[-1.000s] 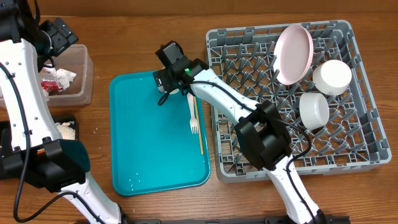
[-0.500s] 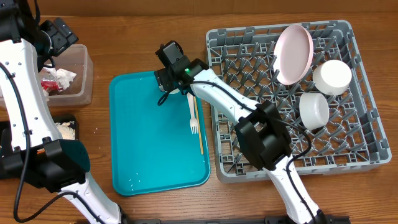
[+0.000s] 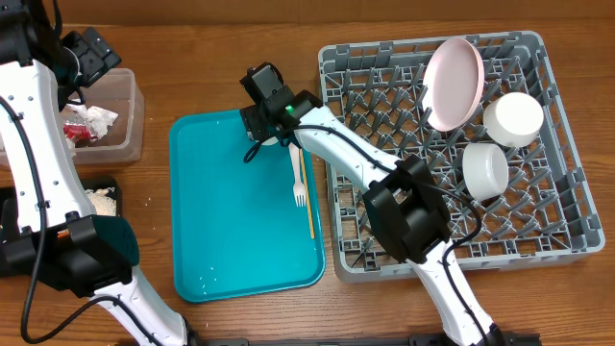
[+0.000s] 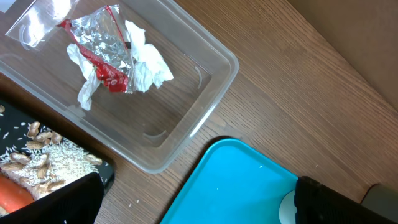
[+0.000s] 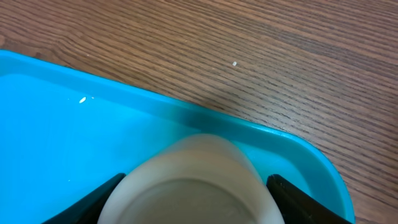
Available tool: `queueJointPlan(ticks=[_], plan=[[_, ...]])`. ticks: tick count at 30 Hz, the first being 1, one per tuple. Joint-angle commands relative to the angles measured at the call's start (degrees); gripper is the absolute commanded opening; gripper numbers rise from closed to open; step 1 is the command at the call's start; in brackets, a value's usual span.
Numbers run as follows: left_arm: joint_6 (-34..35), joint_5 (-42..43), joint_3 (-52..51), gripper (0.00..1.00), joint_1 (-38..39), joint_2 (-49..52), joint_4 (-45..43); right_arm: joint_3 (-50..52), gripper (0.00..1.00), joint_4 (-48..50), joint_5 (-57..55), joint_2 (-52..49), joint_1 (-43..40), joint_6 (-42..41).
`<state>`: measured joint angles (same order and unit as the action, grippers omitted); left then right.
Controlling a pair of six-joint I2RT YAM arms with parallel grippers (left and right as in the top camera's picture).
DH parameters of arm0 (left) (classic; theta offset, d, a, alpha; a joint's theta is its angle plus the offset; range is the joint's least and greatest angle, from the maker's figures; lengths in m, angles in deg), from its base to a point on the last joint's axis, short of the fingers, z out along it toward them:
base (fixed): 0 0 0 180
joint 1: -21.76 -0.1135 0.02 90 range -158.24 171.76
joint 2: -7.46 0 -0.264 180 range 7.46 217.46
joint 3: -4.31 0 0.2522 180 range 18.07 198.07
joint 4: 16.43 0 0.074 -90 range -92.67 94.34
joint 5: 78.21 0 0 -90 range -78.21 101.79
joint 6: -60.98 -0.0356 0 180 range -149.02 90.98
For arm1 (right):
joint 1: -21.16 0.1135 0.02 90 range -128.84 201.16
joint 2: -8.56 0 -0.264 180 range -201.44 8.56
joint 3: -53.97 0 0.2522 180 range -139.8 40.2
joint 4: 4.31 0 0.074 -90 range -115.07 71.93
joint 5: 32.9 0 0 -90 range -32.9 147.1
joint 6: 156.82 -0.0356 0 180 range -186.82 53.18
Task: Sort waste into correct bins and load items into the dishwasher rack
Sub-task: 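Lift the cup and carry it right into the back of the rack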
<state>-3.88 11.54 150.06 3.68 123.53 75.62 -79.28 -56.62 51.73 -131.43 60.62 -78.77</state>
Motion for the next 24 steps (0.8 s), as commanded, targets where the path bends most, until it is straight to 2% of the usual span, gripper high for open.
queueJointPlan(ticks=[1,5,15,24], plan=[[0.42,0.24,0.13,1.00,0.11,0.48,0.11,-0.61,0.51,0.11,-0.15,3.41,0.00,-0.02],[0.42,0.24,0.13,1.00,0.11,0.48,0.11,-0.61,0.42,-0.48,-0.20,4.92,0.00,-0.02],[0.42,0.24,0.13,1.00,0.11,0.48,0.11,-0.61,0.41,-1.90,-3.48,15.50,-2.25,-0.24],[0.42,0.24,0.13,1.00,0.11,0.48,0.11,-0.61,0.41,-9.94,-6.62,24.09,-13.60,-0.22]])
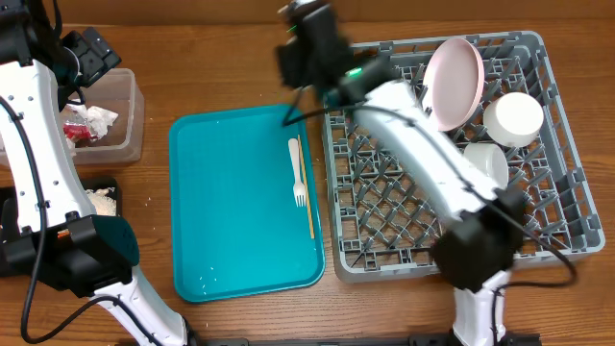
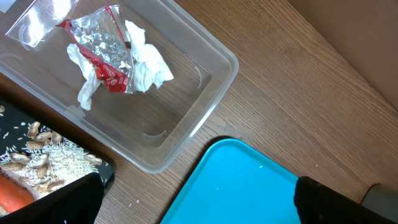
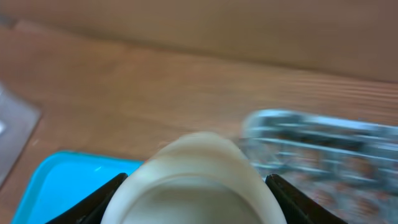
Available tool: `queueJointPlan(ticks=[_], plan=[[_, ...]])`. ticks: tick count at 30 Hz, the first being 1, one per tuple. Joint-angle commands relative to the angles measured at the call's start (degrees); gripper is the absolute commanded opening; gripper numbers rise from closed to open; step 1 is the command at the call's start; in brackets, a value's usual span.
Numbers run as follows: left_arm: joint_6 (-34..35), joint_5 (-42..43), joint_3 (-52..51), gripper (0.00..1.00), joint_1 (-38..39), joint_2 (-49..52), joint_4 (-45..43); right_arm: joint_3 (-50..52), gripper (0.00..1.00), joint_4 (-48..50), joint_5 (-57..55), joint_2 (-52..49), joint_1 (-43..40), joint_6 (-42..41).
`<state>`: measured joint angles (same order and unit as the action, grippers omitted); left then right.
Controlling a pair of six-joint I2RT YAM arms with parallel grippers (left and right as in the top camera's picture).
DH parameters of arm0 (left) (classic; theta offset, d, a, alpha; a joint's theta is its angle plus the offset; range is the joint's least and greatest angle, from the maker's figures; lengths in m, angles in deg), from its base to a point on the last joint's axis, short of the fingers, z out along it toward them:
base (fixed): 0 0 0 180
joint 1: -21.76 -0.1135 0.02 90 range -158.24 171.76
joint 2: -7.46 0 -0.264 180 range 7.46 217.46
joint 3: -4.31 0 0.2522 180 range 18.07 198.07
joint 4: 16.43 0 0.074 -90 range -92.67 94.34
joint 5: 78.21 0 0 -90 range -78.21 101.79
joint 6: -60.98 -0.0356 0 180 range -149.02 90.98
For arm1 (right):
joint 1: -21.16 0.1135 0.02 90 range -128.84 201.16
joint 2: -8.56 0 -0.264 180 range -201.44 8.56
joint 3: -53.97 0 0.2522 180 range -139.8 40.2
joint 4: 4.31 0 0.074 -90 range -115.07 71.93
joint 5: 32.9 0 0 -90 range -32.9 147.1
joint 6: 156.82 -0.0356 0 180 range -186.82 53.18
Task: Sort waste into correct bins and load items into the dishwasher rack
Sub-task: 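Lift the cup and carry it right into the back of the rack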
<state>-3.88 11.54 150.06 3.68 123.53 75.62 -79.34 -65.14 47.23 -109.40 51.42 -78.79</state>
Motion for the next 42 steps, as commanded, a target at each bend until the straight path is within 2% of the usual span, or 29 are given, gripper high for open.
queueJointPlan(ticks=[1,7,12,25,27,28,29,31,34,37,42], plan=[[0.42,0.24,0.13,1.00,0.11,0.48,0.11,-0.55,0.41,-2.69,-2.12,2.19,-6.25,-0.20],[0.42,0.24,0.13,1.00,0.11,0.48,0.11,-0.42,0.41,-8.11,-1.22,2.01,-15.19,-0.20],[0.42,0.24,0.13,1.00,0.11,0.48,0.11,-0.42,0.41,-9.01,4.68,1.77,-19.71,-0.17],[0.42,0.24,0.13,1.00,0.11,0.48,0.11,-0.42,0.42,-8.70,5.55,-5.95,-20.13,-0.22],[0.42,0.24,0.13,1.00,0.11,0.48,0.11,-0.42,0.50,-8.72,5.55,-6.86,-20.15,-0.22],[0.42,0.24,0.13,1.00,0.11,0.48,0.11,-0.42,0.59,-8.74,5.55,-7.28,-20.15,-0.22],[0.42,0.24,0.13,1.00,0.11,0.48,0.11,-0.42,0.63,-8.81,5.55,-7.43,-20.15,-0.22],[0.42,0.24,0.13,1.00,0.11,0.48,0.11,-0.42,0.66,-8.85,5.68,-7.72,-20.13,-0.20],[0.42,0.24,0.13,1.00,0.11,0.48,0.13,-0.42,0.86,-8.83,6.49,-7.74,-20.13,-0.20],[0.42,0.24,0.13,1.00,0.11,0.48,0.11,-0.44,1.00,-9.33,6.60,-7.74,-20.13,-0.22],[0.42,0.24,0.13,1.00,0.11,0.48,0.11,-0.48,1.00,-11.63,6.62,-6.99,-20.13,-0.24]])
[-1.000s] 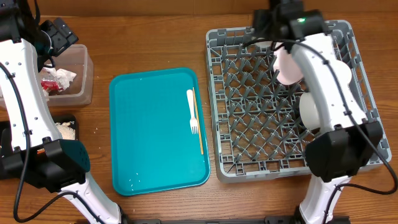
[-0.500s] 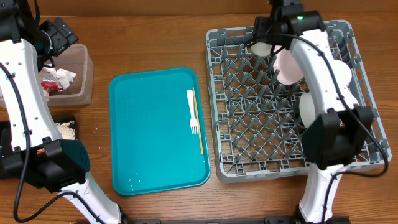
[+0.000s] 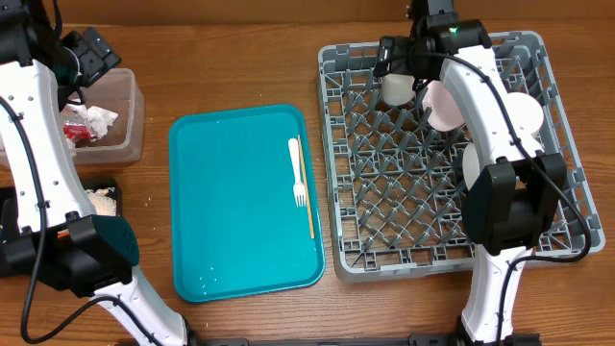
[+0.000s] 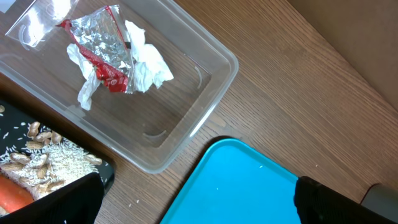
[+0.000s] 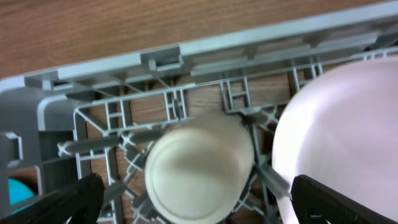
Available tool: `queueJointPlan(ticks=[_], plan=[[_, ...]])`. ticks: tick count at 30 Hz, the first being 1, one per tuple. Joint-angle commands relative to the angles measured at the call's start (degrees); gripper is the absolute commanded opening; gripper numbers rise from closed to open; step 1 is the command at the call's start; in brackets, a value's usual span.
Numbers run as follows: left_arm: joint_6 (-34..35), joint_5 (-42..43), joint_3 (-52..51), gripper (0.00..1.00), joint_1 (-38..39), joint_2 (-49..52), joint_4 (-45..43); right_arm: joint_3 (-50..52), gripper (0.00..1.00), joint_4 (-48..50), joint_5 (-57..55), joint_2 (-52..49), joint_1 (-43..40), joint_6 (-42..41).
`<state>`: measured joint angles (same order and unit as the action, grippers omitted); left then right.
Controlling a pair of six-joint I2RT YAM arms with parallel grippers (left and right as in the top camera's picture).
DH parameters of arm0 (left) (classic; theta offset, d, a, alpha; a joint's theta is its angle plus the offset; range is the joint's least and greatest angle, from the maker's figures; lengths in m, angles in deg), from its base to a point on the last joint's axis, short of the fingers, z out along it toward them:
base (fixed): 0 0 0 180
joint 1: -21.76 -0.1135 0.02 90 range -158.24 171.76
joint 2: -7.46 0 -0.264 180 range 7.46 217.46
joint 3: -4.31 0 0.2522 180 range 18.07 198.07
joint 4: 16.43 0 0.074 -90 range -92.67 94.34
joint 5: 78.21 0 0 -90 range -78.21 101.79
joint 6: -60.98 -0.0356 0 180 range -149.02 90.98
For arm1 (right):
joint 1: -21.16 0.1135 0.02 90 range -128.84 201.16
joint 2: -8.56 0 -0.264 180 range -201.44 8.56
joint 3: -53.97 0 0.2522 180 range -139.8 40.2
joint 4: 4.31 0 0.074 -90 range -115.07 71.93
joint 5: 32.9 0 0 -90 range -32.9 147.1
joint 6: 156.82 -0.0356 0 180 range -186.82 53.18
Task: Sort waste into correct bins and load items into the dishwasher rack
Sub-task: 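Lift the cup and carry it right into the back of the rack, then move the right gripper left over the teal tray to the wooden stick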
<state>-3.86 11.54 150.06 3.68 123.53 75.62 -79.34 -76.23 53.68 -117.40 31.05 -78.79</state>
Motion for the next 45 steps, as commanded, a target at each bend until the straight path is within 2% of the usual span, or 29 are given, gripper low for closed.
queueJointPlan(ticks=[1,7,12,16,20,25,30,33,38,45], plan=[[0.39,0.24,0.13,1.00,0.11,0.48,0.11,-0.50,1.00,-0.98,0.50,1.51,0.33,-0.24],[0.39,0.24,0.13,1.00,0.11,0.48,0.11,-0.55,1.00,-2.49,2.97,8.48,1.53,-3.30],[0.39,0.24,0.13,1.00,0.11,0.48,0.11,-0.55,1.00,-4.15,15.69,16.04,4.22,-3.19],[0.39,0.24,0.13,1.00,0.11,0.48,0.11,-0.52,1.00,-7.04,21.40,17.51,8.02,-3.19],[0.39,0.22,0.13,1.00,0.11,0.48,0.11,-0.39,1.00,-12.04,20.04,15.28,14.16,-2.84],[0.39,0.24,0.13,1.00,0.11,0.48,0.11,0.74,1.00,-12.96,16.55,11.19,22.25,-3.45],[0.39,0.24,0.13,1.00,0.11,0.48,0.11,1.01,1.00,-12.92,7.56,6.12,28.24,-13.55],[0.39,0.24,0.13,1.00,0.11,0.48,0.11,1.05,1.00,-12.44,4.48,3.15,30.45,-17.20],[0.39,0.24,0.13,1.00,0.11,0.48,0.13,1.05,0.91,-10.88,4.37,-0.94,31.80,-18.80],[0.39,0.22,0.13,1.00,0.11,0.48,0.11,1.05,0.90,-9.81,3.87,-5.95,31.85,-21.29]])
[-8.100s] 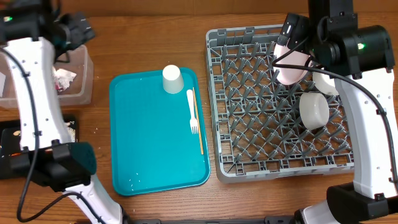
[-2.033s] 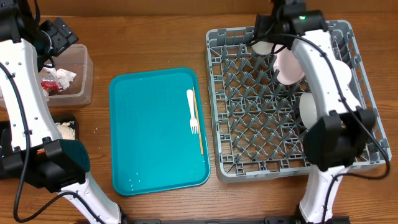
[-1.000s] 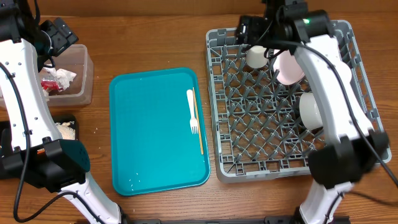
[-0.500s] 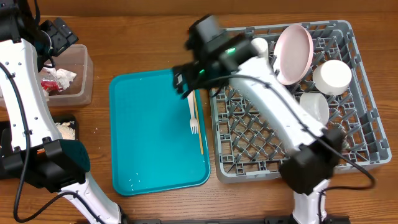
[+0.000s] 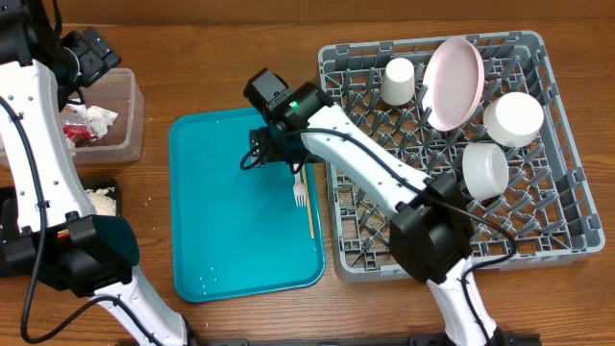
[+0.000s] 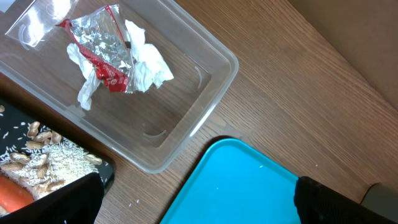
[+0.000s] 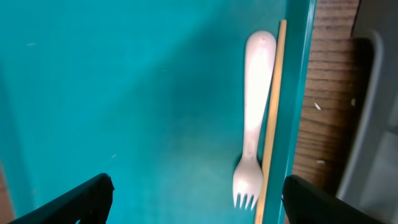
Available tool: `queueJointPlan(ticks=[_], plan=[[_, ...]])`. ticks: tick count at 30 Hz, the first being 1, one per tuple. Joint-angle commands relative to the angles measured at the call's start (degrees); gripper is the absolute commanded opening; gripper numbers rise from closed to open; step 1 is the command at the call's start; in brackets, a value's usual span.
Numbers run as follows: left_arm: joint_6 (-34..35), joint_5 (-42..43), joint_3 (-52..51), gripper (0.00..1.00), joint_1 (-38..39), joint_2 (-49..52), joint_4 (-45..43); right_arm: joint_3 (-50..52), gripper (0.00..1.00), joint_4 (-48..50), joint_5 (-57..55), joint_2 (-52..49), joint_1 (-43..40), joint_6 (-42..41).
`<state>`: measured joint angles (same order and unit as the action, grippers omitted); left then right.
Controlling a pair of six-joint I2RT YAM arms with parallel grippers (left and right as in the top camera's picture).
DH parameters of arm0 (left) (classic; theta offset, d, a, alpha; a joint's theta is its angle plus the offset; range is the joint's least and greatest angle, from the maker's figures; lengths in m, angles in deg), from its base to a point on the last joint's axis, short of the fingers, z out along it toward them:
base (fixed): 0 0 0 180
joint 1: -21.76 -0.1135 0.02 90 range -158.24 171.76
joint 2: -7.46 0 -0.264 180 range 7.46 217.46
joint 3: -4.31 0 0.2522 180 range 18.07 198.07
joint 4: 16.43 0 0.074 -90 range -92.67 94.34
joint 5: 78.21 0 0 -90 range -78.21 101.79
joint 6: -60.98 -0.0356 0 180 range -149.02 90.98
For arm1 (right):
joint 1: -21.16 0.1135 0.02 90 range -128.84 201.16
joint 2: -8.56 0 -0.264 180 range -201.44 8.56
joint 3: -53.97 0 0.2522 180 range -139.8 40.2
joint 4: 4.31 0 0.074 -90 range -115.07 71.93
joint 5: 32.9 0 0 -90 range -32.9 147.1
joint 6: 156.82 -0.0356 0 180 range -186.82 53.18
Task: Sort waste into correct bins and load items into the dishwasher rack
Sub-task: 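Move the right gripper left over the teal tray to the wooden stick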
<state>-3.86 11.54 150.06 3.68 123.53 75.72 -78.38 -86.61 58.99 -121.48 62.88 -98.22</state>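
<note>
A white plastic fork and a wooden chopstick lie side by side along the right edge of the teal tray. My right gripper hangs open and empty over the tray, just left of the fork. In the grey dishwasher rack a white cup stands at the back left, beside a pink plate and two white bowls. My left gripper is open and empty, high above the clear bin.
The clear bin holds a crumpled foil wrapper and tissue. A black bin with rice and nuts sits in front of it. Bare wood separates the bins, tray and rack. The rack wall rises right of the tray.
My right gripper was at the rack's back left with the white cup set down there. Now it is over the tray beside the fork, open and empty. The left arm has not moved.
My right gripper first held the white cup at the tray's far right corner. Then it held the cup raised between tray and rack. After that the cup stood in the rack's back left, where it remains, and the gripper is back over the tray.
</note>
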Motion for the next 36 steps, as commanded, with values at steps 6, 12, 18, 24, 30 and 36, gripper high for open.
queueJointPlan(ticks=[6,12,18,24,30,36], plan=[[0.39,0.24,0.13,1.00,0.11,0.48,0.00,0.15,0.90,0.92,-3.58,-4.24,0.20,-1.86],[0.39,0.24,0.13,1.00,0.11,0.48,0.00,0.22,0.88,0.94,-3.85,-6.21,0.24,-1.88],[0.39,0.22,0.13,1.00,0.11,0.48,0.02,0.31,0.86,1.16,-4.39,-7.23,0.44,-1.90],[0.39,0.24,0.13,1.00,0.11,0.48,0.00,0.70,0.86,1.90,-4.46,-7.37,1.07,-2.01],[0.39,0.24,0.13,1.00,0.11,0.48,0.00,2.54,0.86,2.89,-6.99,-7.39,1.42,-4.90],[0.39,0.24,0.13,1.00,0.11,0.48,0.00,2.86,0.86,2.75,-6.49,-7.41,1.49,-4.87]])
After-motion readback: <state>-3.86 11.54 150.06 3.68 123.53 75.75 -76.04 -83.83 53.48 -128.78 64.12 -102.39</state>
